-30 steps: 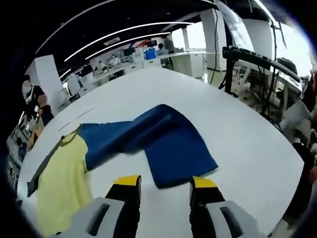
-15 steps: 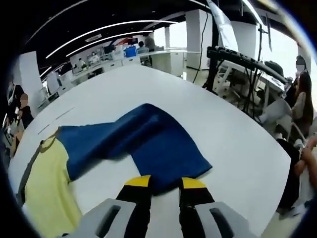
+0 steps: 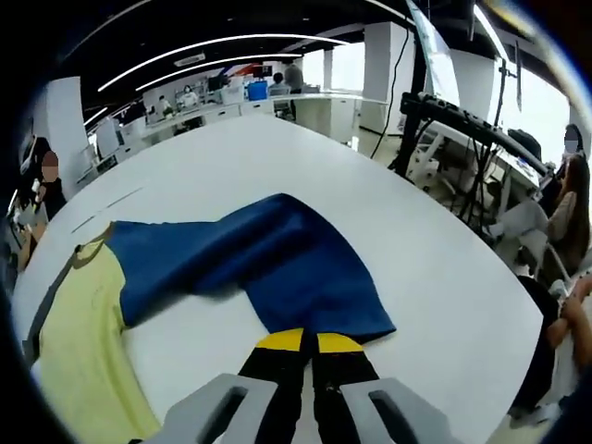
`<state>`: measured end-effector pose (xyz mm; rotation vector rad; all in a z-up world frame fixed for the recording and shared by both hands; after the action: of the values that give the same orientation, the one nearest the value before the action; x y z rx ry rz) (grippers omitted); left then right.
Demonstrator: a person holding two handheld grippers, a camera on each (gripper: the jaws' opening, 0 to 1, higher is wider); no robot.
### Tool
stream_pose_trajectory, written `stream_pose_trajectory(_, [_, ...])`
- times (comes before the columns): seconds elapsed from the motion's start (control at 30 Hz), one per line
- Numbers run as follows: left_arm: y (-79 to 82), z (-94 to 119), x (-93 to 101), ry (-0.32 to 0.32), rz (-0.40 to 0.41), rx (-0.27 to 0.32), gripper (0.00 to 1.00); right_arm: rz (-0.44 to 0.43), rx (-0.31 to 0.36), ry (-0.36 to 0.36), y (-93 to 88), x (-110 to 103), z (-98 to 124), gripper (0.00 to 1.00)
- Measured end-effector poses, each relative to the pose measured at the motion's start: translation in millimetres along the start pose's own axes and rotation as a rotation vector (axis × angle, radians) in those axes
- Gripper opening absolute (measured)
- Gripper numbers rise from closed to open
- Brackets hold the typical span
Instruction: Fold the garment on the visible template until the final outline fits inside the template.
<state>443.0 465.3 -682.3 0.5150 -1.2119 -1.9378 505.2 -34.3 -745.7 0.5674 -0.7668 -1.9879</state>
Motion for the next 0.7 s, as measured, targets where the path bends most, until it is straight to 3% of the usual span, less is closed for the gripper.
stream_pose_trajectory(0.2, [3.4,0,-2.7,0.013,-0.011,0.007,0.99,0.133,0.036,0.114,17.3,3,19,0.00])
stream_pose_trajectory(0.43, [5.3,-1,-4.3,0.011,-0.016,0.007,0.99,0.228,0.016,0.142,37.9,33,12,0.00])
stream_pose_trajectory(0.57, [6.7,-1,-4.0,0.004,-0.024,0.008,0.99,0.330,-0.010,0.159,47.2,46,2,0.00])
stream_pose_trajectory(0.7, [6.8,-2,-1.9,-0.008,-0.034,-0.001,0.99,0.376,-0.029,0.192,49.0,49,1,0.00])
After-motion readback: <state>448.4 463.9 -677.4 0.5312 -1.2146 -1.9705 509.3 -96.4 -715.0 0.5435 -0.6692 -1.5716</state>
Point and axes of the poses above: the point that each gripper's makers call its tool centre point, and the gripper's own axes: z roughly backward along the fingers, x roughly to its right, y roughly out of its top, the point moved 4 cm from there along z, roughly backward along the fingers, and after that the axes turned 5 degrees about -z, right-handed, at the moved point
